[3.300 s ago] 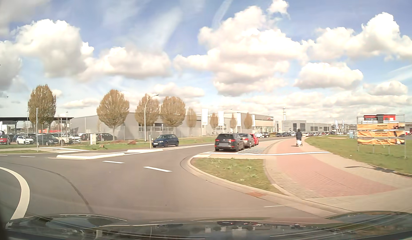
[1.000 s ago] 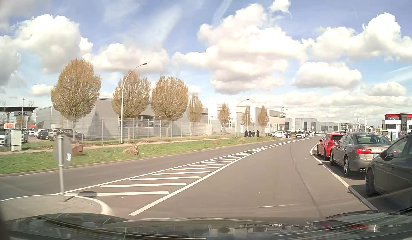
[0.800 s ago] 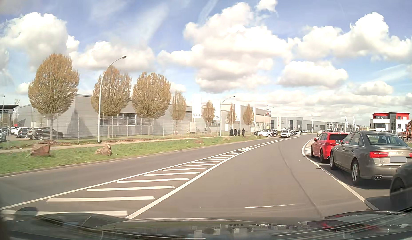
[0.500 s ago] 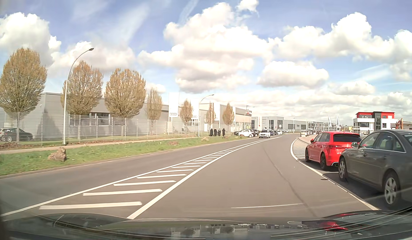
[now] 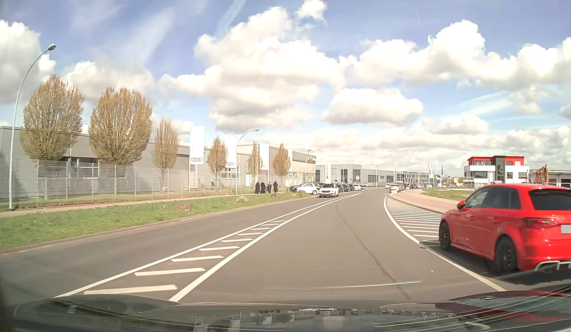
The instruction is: Follow the waypoints while adhering to traffic rules and regulations
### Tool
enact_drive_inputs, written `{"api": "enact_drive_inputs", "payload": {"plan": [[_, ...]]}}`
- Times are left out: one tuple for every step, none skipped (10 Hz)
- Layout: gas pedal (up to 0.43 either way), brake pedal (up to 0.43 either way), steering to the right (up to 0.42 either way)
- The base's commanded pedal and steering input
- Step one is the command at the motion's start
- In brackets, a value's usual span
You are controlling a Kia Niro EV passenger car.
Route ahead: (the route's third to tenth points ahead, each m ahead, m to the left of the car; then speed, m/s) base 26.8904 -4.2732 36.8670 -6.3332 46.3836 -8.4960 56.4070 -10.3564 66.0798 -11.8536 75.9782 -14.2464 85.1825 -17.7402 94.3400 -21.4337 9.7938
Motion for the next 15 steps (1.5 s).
{"api": "enact_drive_inputs", "payload": {"plan": [[0.169, 0.0, 0.053], [0.169, 0.0, 0.051], [0.169, 0.0, 0.041], [0.169, 0.0, 0.034], [0.169, 0.0, 0.035], [0.169, 0.0, 0.037], [0.169, 0.0, 0.039], [0.169, 0.0, 0.041], [0.169, 0.0, 0.041], [0.169, 0.0, 0.043], [0.169, 0.0, 0.043], [0.169, 0.0, 0.042], [0.169, 0.0, 0.041], [0.169, 0.0, 0.04], [0.169, 0.0, 0.037]]}}
